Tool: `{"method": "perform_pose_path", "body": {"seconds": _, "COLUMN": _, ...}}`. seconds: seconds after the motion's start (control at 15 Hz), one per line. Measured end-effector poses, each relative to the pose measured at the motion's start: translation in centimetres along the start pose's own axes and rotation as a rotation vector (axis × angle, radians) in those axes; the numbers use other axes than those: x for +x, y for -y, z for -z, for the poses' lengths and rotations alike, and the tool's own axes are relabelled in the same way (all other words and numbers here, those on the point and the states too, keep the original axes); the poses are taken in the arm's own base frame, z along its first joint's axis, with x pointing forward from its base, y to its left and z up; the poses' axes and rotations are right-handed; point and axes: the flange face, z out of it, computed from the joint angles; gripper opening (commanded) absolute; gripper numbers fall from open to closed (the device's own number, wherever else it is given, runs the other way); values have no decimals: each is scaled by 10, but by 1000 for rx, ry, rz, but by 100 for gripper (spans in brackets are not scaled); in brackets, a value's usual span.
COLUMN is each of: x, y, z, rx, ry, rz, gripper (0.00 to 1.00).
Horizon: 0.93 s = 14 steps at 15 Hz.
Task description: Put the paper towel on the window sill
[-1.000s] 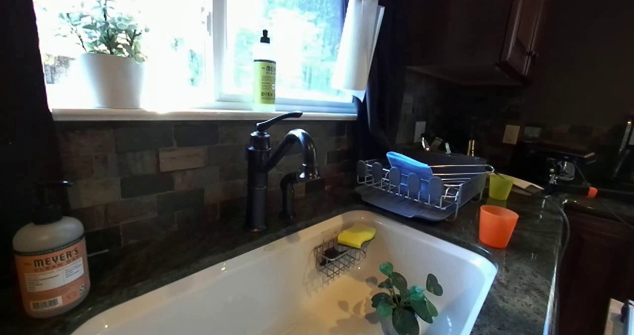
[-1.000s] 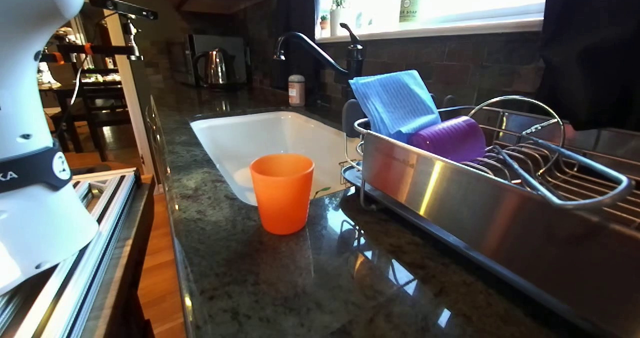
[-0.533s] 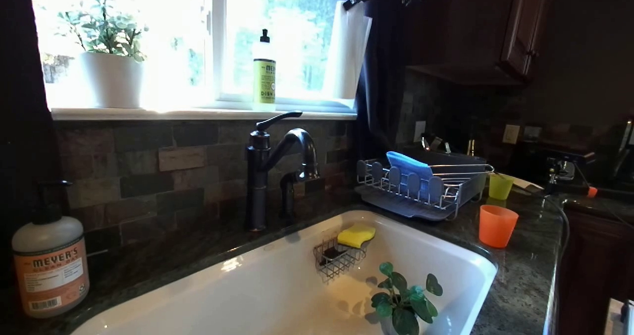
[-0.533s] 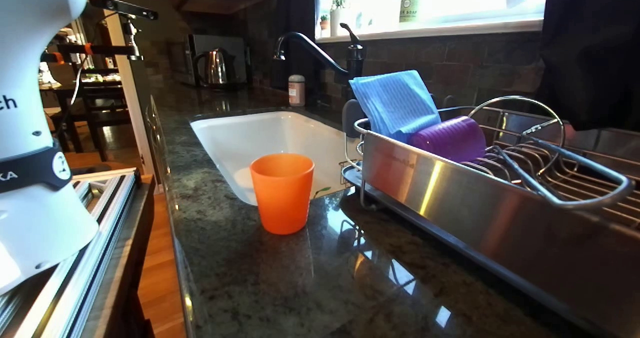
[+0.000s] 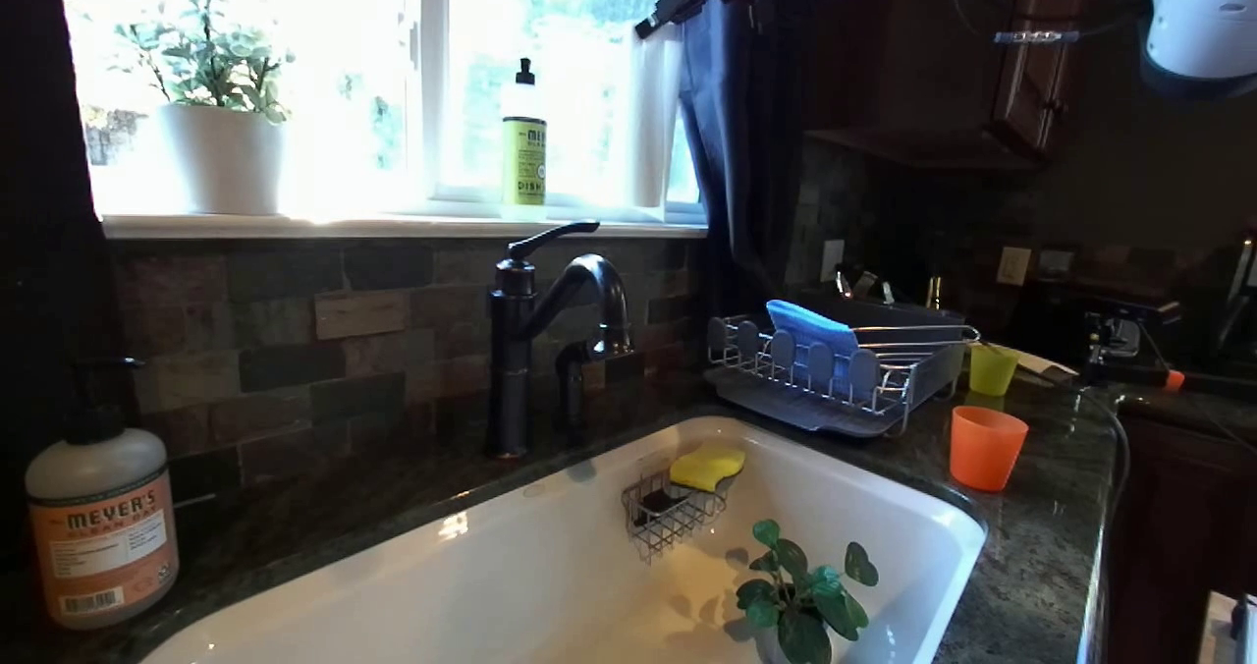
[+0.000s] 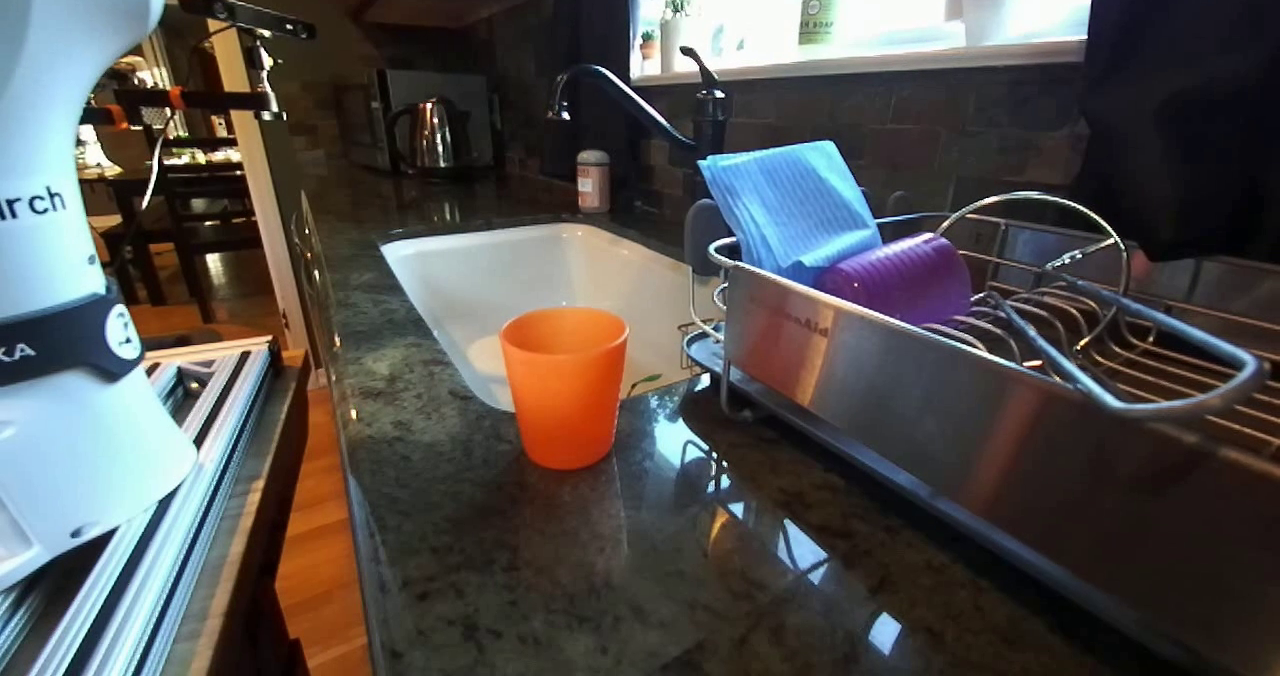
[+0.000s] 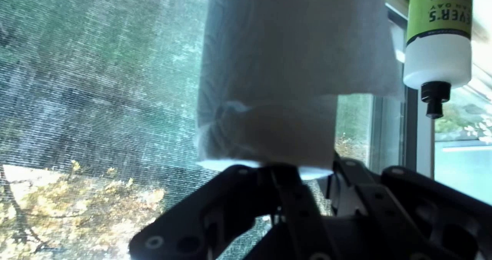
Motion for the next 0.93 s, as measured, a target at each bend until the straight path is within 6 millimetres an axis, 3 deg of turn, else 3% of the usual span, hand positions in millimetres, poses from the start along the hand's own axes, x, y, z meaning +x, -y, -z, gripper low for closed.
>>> {"method": "perform_pose_path", "body": {"seconds": 0.33, "x": 4, "y": -19, "z": -4, "rx": -10, "ry": -52, "rz": -88, "gripper": 5}}
{"method": "perform_pose_path", "body": {"seconds": 0.67, "x": 8, "y": -17, "z": -12, "rx": 49, "ry": -31, "rz": -154, "gripper": 5}}
{"method": "perform_pose_path", "body": {"seconds": 0.73, "x": 8, "y": -15, "z": -13, "rx": 59, "ry": -15, "rz": -156, "gripper": 19}}
{"method": "perform_pose_path", "body": {"seconds": 0.93, "x": 10, "y": -12, "z": -12, "rx": 67, "ry": 24, "rz": -139, "gripper": 19}}
